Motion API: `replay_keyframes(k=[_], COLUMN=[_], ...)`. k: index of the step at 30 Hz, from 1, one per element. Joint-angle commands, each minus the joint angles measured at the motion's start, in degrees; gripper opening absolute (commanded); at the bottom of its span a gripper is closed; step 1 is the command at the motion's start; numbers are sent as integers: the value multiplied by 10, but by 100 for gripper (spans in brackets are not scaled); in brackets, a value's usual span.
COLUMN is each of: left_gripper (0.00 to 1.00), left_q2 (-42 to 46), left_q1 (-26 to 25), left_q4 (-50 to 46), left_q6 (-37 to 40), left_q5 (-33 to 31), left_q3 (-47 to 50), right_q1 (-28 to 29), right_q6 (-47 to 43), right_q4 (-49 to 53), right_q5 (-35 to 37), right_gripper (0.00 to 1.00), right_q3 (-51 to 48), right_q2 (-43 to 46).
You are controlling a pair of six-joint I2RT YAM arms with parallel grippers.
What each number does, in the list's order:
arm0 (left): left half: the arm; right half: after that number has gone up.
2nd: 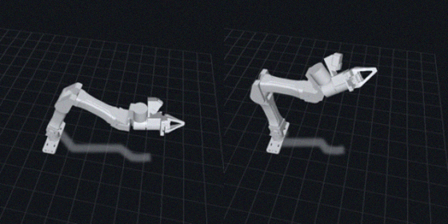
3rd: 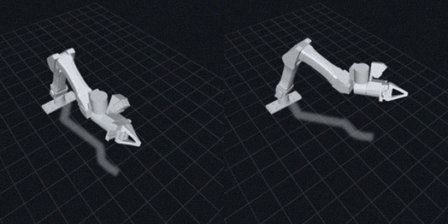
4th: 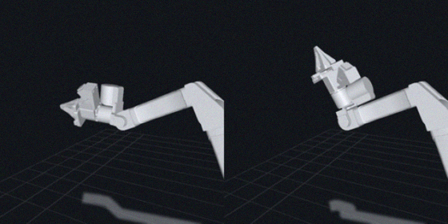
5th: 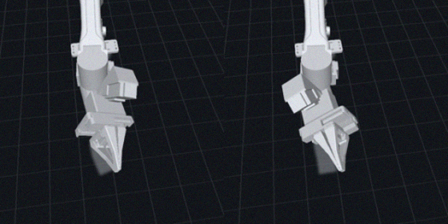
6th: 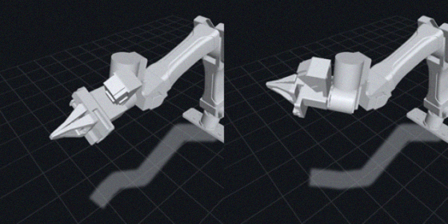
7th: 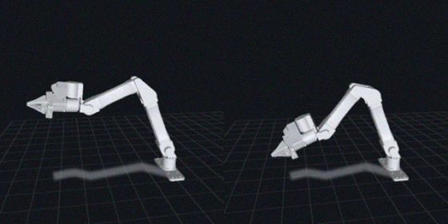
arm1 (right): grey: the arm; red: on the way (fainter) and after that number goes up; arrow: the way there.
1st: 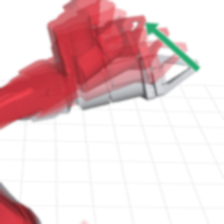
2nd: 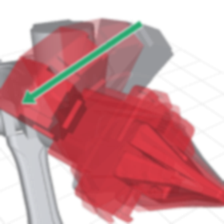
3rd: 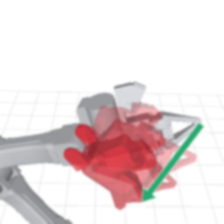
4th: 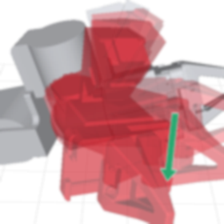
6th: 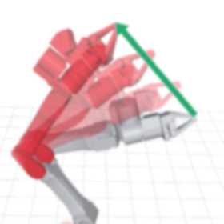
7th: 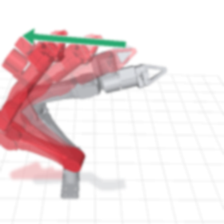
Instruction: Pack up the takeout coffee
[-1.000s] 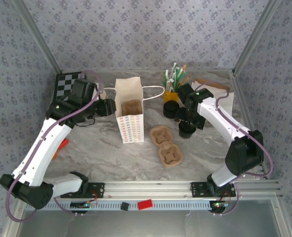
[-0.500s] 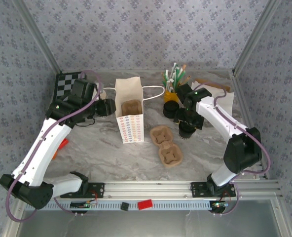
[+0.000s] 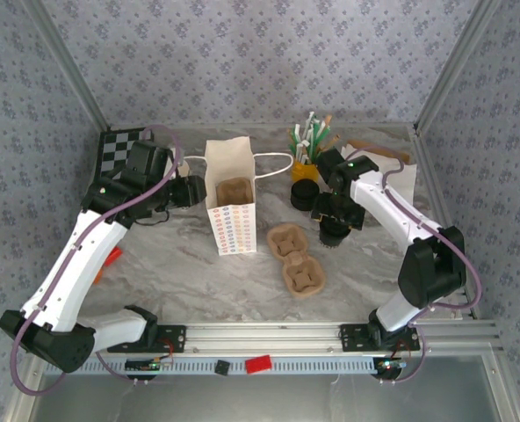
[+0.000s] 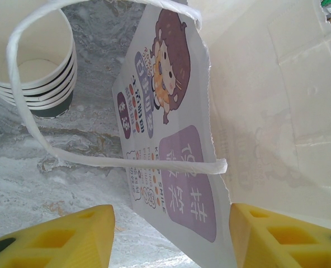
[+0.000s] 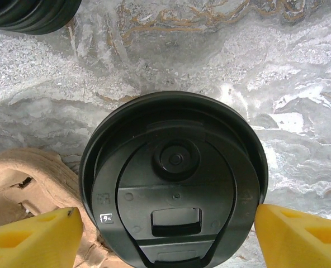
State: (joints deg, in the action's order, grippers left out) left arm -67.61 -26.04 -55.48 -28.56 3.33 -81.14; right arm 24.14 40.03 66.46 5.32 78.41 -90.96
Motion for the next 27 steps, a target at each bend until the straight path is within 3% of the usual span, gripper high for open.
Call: replay_keyframes(k=[1, 18, 27], left_gripper=[56, 56, 56], left_q2=[-2, -7, -9], left_q1=[-1, -1, -1], left_q4=[6, 2, -1], left_q6=[-3, -4, -4], left_q5=[-3, -9, -11], left_q3=[-7, -14, -15], right_q1=[-3, -23, -18], right_q6=[-12, -34, -88], right_q4=[25, 24, 11], right_q5=[3, -25, -40], right_gripper=[83, 85, 83], right_q3=[3, 0, -1], right_q2=[-1, 2, -15])
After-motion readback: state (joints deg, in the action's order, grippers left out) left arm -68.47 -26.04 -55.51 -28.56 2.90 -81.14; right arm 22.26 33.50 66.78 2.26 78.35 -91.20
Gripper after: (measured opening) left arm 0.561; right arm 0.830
